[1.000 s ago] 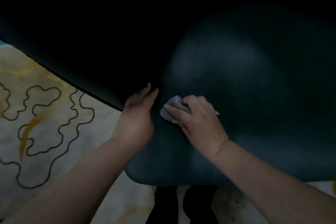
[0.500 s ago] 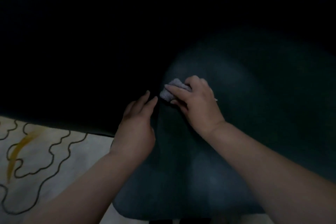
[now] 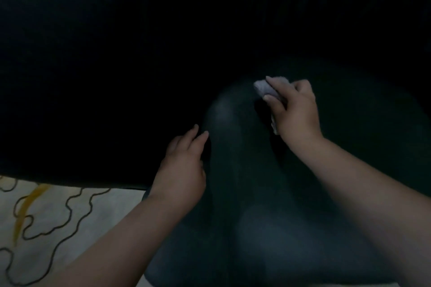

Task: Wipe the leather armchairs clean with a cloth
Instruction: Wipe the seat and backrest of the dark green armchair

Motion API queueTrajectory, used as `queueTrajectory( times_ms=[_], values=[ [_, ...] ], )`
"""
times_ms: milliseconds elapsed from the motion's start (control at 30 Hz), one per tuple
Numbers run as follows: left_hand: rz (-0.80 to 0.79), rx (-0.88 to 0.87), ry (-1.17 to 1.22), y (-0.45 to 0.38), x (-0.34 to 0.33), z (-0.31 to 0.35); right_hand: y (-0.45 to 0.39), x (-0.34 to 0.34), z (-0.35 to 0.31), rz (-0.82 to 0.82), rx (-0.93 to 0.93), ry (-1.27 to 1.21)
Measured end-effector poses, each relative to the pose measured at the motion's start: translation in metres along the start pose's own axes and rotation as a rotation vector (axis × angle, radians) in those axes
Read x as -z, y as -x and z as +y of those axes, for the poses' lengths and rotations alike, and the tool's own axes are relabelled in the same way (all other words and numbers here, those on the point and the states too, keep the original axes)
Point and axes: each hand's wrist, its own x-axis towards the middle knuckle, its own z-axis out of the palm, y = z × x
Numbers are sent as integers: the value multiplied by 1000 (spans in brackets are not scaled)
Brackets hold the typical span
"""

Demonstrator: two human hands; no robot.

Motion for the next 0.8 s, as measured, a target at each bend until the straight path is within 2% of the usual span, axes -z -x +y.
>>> queueTrajectory(
  times_ms=[133, 333, 500, 567, 700, 800],
  values=[
    [-36, 24, -24, 9, 26, 20, 25, 18, -7, -68, -47, 2],
    [-11, -2, -79, 26, 84, 51, 50, 45, -43, -34, -205, -186],
    [57, -20, -98, 42, 137, 78, 58, 62, -92, -10, -156, -265],
    [141, -48, -110, 47, 163, 89, 57, 63, -115, -12, -133, -298],
    [421, -139, -68, 58, 215, 88, 59, 54, -167, -28, -126, -485],
    [564, -97, 40, 64, 257, 68, 65, 43, -207, -12, -94, -602]
  ],
)
